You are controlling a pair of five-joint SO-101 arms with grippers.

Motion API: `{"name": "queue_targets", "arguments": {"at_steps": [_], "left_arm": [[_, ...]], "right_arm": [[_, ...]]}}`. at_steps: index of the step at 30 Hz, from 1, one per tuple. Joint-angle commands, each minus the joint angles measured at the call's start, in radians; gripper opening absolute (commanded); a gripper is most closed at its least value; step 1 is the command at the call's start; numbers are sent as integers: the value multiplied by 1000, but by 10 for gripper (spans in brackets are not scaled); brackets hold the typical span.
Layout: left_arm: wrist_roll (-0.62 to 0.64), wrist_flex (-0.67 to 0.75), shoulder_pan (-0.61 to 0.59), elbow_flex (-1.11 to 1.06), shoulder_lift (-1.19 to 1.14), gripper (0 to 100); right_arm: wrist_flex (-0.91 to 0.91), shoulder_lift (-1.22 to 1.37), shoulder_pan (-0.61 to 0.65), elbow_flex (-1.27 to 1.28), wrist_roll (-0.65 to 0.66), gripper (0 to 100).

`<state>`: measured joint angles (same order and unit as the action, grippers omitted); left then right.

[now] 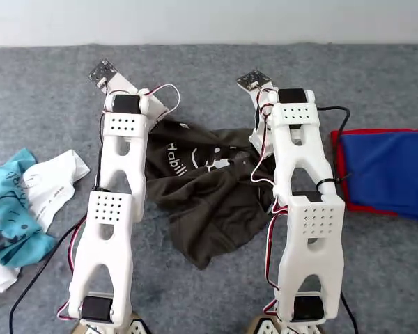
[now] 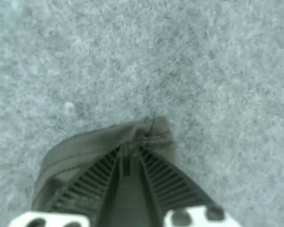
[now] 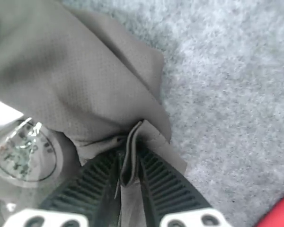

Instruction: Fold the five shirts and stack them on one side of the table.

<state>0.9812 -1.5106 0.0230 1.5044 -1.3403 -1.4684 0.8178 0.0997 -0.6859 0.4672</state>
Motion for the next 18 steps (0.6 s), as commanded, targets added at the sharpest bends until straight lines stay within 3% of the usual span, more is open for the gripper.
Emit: {"name": "queue_targets", "arguments": {"at_steps": [1, 5, 10, 13, 18], "left_arm": [[-8, -115, -2, 65, 23, 88], [-8, -245, -17, 58, 18, 90], [-44, -247, -18, -88, 28, 95], [-138, -247, -40, -194, 77, 76], [-278, -245, -110, -556, 233, 15]], "right_arm": [[10, -4, 1, -8, -6, 8], [8, -13, -1, -9, -6, 8], [-8, -21, 2, -17, -5, 8], [-79, -64, -25, -72, -2, 8], [-263, -194, -76, -207, 60, 8]]}}
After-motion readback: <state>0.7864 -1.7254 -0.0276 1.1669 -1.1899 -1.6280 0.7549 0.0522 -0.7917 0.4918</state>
